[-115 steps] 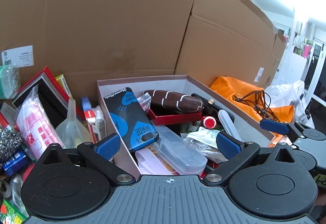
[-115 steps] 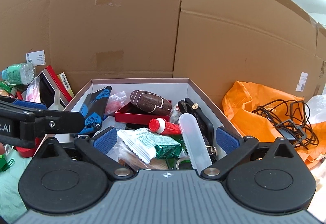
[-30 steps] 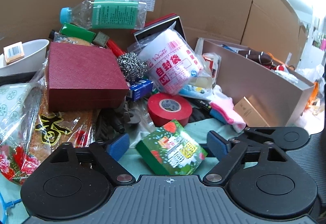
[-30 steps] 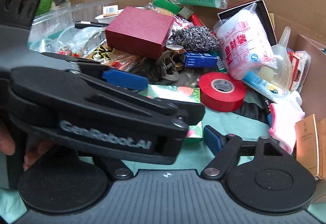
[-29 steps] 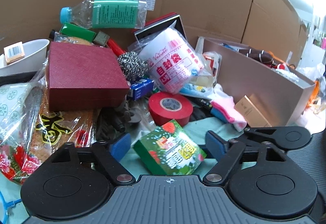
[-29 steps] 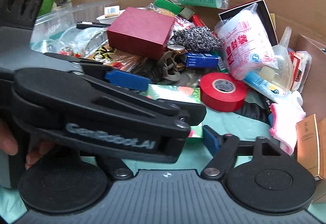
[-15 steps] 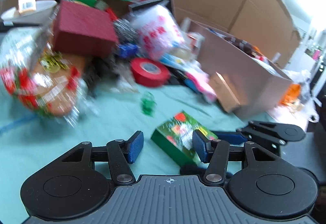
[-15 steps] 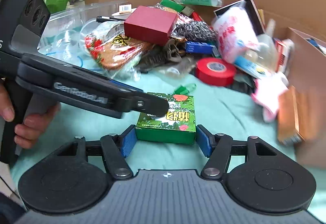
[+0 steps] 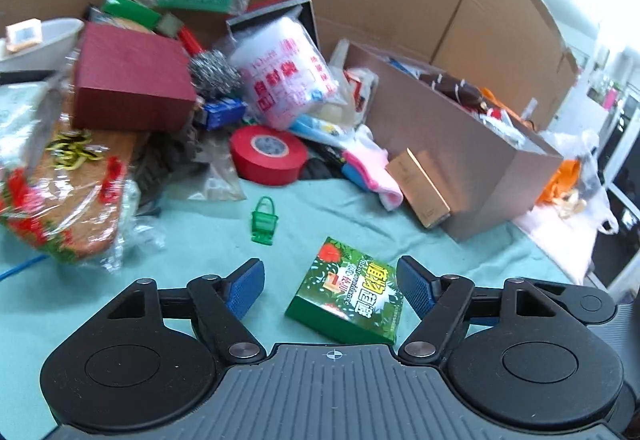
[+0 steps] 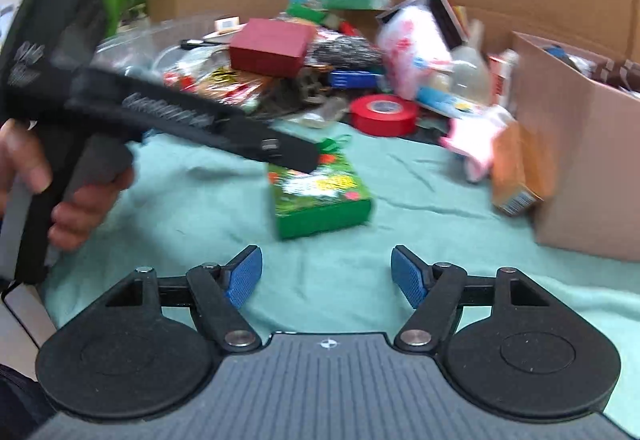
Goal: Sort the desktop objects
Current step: 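Grasp the green card box with the left tool, then carry the green box with the left tool while the right tool grasps the small green clip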
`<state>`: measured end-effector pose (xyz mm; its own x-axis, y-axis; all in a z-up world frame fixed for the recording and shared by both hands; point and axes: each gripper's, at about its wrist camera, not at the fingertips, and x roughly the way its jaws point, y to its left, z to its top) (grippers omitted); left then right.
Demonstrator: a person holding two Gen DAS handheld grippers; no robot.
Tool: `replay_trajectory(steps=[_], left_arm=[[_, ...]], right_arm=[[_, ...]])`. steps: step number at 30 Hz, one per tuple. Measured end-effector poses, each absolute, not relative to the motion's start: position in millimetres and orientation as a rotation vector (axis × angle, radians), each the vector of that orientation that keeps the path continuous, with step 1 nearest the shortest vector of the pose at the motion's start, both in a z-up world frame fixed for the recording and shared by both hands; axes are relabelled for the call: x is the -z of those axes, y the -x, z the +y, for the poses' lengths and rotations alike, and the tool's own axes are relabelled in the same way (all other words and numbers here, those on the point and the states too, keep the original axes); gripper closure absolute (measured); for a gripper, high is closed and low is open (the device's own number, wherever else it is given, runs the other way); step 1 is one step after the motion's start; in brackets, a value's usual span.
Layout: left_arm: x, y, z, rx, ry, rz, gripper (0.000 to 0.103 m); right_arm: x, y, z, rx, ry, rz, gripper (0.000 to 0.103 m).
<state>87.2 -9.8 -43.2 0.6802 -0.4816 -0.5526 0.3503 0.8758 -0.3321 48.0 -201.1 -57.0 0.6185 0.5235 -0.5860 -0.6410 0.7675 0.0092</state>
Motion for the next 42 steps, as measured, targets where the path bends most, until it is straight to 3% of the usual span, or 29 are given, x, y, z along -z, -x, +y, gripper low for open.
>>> replay_trajectory(steps=[6,18,21,23,26,28,42], left_arm=[[47.6,-86.9,-13.2,0.508,0.216,0.731,0.043],[48.8,-85.6,-21.8,0.536,0.241,0.753,0.036],[48.3,-84.9,-24.1,0.546,0.226,0.759,0.038],[48.2,-83.6,-27.9,0.567,0.205,0.766,0.051],[48.4,-83.1,-31.2,0.556,0.201,0.770,0.050],[47.8,-83.2,-32.9,0.542,0.208,0.773,0.059],[-17.5,-76.7,-69.1,0.583,0.187,0.575,0.059]], right_arm=[[57.7,-55.6,-198.4,-0.665,0.191,0.603,0.032],[57.1,-55.1,-217.3,-0.613,0.174,0.610,0.035],[57.4,-56.5,-213.4,-0.631,0.169,0.607,0.040],[57.2,-57.5,-211.3,-0.646,0.165,0.607,0.046],[57.3,-58.0,-211.9,-0.647,0.155,0.608,0.047],[56.6,-57.7,-214.0,-0.642,0.145,0.610,0.054],[0.1,-45.4,-247.7,-0.556,0.145,0.421,0.057]])
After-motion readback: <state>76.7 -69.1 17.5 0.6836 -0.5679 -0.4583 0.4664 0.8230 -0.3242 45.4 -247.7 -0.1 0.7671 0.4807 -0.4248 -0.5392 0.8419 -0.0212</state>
